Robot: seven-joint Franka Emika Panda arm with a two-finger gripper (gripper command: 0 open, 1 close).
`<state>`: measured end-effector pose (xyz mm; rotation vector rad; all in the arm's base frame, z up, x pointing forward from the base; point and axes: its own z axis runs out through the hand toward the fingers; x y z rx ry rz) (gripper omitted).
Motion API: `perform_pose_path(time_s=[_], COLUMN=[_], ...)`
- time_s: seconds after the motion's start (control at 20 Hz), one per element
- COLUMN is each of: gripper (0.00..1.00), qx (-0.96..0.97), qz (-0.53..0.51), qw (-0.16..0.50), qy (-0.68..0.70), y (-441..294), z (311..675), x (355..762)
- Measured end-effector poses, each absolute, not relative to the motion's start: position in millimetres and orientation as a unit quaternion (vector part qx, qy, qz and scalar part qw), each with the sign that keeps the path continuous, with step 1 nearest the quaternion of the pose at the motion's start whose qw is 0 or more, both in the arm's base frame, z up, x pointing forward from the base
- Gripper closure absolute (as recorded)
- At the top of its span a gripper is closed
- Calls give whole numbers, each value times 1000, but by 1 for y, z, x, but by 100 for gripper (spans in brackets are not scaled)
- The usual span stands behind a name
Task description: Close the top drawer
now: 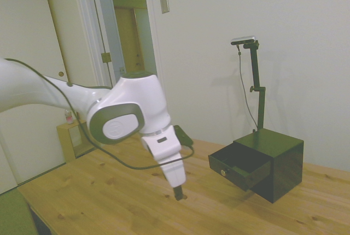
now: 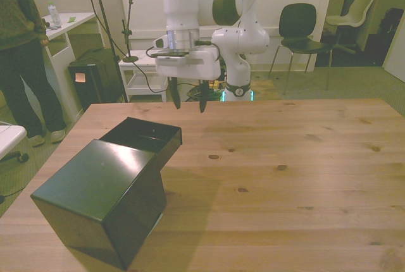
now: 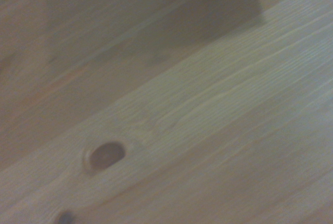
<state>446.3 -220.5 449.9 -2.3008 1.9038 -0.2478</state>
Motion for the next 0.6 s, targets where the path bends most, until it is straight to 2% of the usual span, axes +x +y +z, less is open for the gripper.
perform_pose_path(time_s=[0.25,0.6], gripper=[0,0], qx=[-738,-726], qz=[-87,-61], qw=[68,62], qy=[666,683], y=[-278,-321], z=[455,464], x=[470,485])
